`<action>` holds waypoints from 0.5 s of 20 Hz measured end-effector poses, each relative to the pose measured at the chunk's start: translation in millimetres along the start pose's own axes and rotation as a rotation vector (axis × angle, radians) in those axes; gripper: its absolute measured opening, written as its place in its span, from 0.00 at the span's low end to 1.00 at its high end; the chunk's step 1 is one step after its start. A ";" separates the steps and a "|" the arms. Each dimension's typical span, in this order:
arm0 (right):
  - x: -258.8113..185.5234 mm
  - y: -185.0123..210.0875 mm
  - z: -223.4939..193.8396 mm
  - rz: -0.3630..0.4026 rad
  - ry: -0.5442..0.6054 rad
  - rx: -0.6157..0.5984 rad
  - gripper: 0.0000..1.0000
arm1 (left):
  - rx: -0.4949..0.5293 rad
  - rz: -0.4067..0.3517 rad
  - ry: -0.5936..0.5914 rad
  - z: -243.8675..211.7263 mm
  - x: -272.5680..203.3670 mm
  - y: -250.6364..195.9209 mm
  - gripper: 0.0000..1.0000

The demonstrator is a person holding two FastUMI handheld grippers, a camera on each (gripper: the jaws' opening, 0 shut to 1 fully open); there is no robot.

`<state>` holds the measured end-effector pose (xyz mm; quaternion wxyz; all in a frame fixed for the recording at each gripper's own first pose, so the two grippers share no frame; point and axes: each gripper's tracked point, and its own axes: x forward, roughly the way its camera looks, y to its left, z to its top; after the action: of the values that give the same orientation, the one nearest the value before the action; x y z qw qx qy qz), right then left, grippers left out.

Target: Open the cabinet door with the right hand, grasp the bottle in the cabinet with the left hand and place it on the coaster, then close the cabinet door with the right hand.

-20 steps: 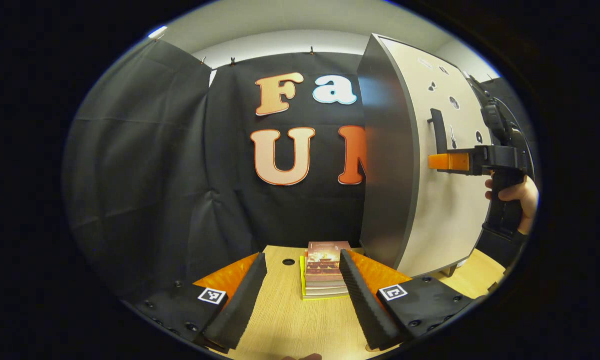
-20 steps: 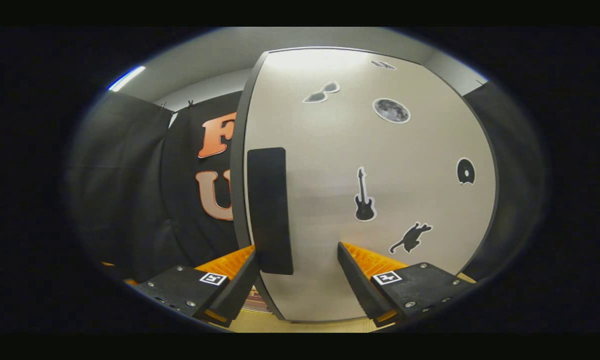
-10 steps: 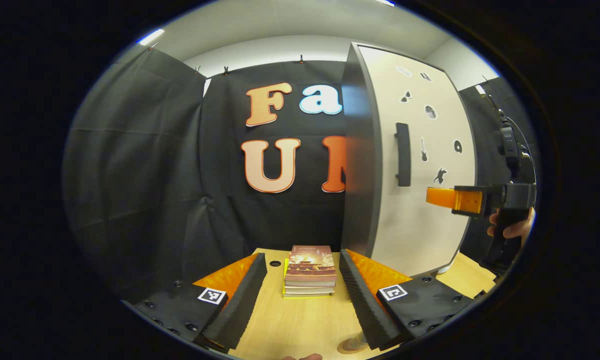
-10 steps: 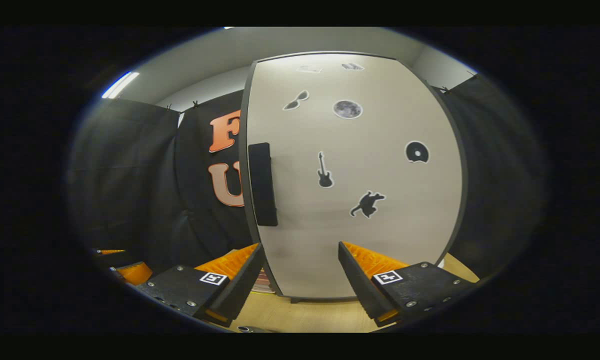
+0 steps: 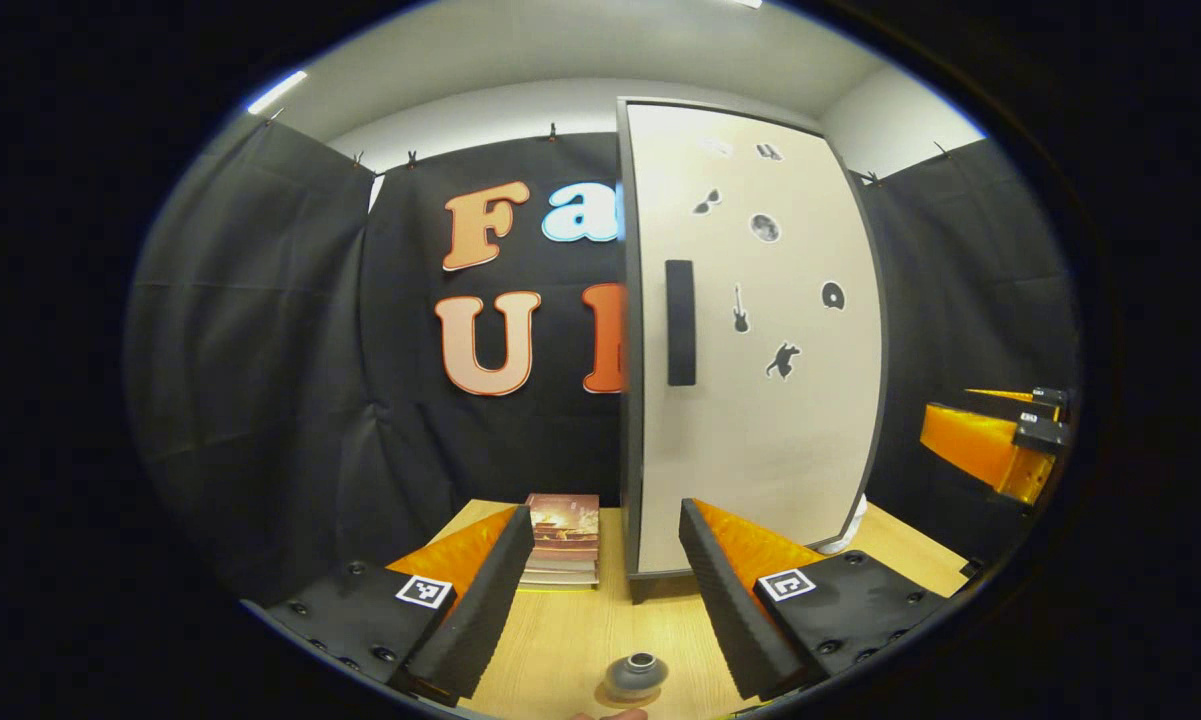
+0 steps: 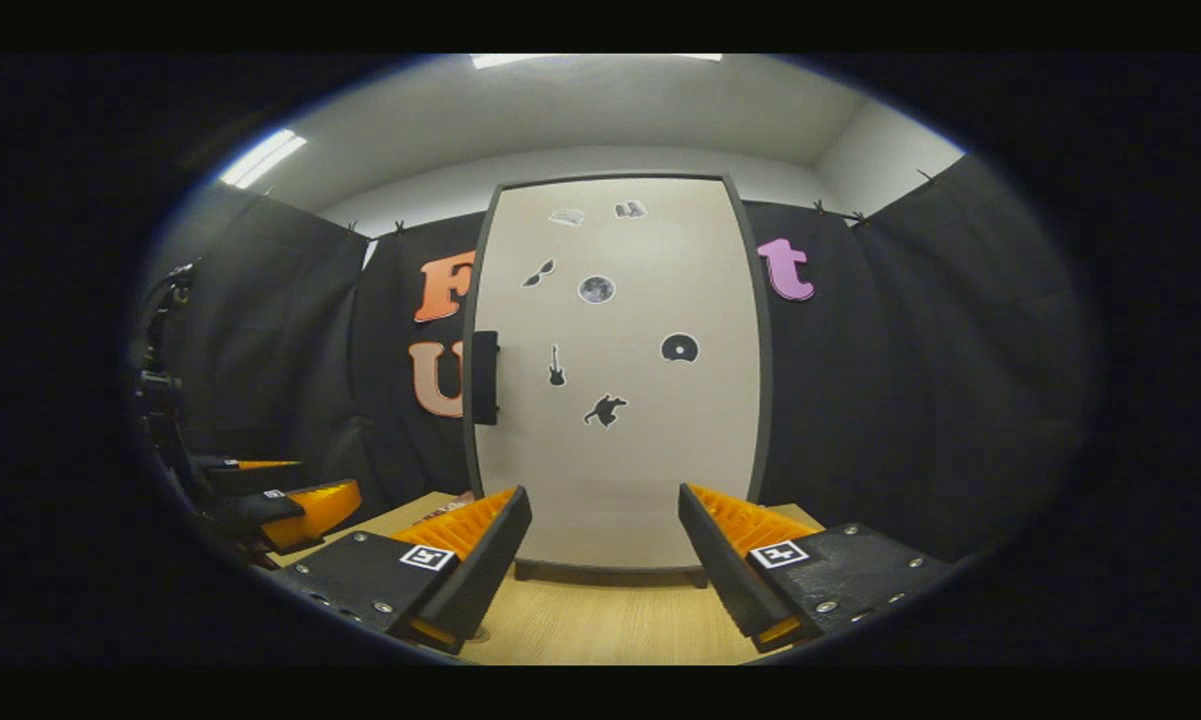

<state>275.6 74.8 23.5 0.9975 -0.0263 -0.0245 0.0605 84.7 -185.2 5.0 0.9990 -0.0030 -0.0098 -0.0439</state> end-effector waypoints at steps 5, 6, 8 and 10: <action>-22.3 -17.1 -15.0 -0.008 0.033 -0.019 0.93 | 0.021 0.019 -0.001 -2.5 -17.5 -24.8 0.95; -25.7 -18.1 -13.3 -0.005 0.028 -0.016 0.93 | 0.025 0.022 -0.004 -0.6 -20.2 -27.9 0.95; -29.4 -19.5 -8.9 0.004 0.015 -0.013 0.93 | 0.024 0.027 -0.011 3.0 -25.3 -30.2 0.99; -31.2 -20.3 -7.9 0.007 0.013 -0.009 0.93 | 0.023 0.038 -0.015 4.8 -31.2 -28.7 0.95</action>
<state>247.5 50.5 15.3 0.9973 -0.0312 -0.0182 0.0637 51.0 -211.1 9.3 0.9995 0.0079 -0.0177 -0.0248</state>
